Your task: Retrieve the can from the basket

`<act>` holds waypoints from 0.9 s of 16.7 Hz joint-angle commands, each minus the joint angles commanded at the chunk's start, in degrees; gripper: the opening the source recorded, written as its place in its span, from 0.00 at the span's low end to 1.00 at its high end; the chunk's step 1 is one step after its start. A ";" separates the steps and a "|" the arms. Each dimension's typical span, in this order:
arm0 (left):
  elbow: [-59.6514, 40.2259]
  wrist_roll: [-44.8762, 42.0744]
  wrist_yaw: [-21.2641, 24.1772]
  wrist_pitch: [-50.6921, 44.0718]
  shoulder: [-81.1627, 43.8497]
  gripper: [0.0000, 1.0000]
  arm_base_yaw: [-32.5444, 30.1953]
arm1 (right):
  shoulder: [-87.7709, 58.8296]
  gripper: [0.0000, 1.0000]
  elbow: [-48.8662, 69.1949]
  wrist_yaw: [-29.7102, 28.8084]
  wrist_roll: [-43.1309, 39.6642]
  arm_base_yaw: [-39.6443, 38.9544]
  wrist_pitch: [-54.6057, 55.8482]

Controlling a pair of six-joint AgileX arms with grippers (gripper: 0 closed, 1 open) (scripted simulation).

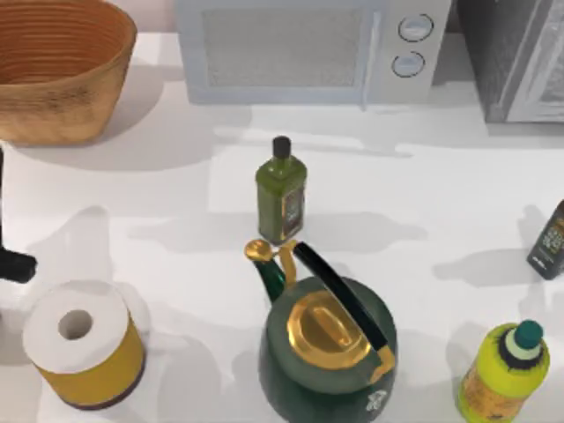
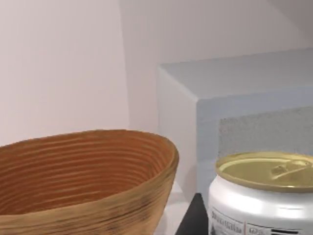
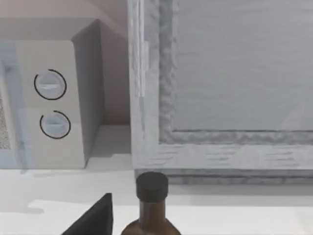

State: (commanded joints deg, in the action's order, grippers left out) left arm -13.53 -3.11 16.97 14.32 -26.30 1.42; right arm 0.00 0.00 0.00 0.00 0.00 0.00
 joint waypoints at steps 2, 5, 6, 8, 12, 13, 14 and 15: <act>-5.18 -1.00 7.42 5.94 -11.53 0.00 0.08 | 0.00 1.00 0.00 0.00 0.00 0.00 0.00; -13.55 -2.29 19.47 15.64 -30.97 0.00 -0.13 | 0.00 1.00 0.00 0.00 0.00 0.00 0.00; -16.45 -2.62 23.56 18.97 -37.79 0.00 -0.30 | 0.00 1.00 0.00 0.00 0.00 0.00 0.00; -22.31 -3.11 31.61 25.62 -51.62 0.00 -0.80 | 0.00 1.00 0.00 0.00 0.00 0.00 0.00; -33.75 -3.34 46.27 38.17 -78.34 0.00 -2.13 | 0.00 1.00 0.00 0.00 0.00 0.00 0.00; -36.43 -3.27 49.53 41.03 -84.49 0.00 -2.55 | 0.00 1.00 0.00 0.00 0.00 0.00 0.00; -38.99 -3.16 52.61 43.74 -90.30 0.00 -3.04 | 0.00 1.00 0.00 0.00 0.00 0.00 0.00; -41.39 -3.02 55.47 46.27 -95.69 0.00 -3.58 | 0.00 1.00 0.00 0.00 0.00 0.00 0.00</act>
State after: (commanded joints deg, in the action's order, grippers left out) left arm -54.92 -6.13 72.43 60.59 -121.98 -2.16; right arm 0.00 0.00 0.00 0.00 0.00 0.00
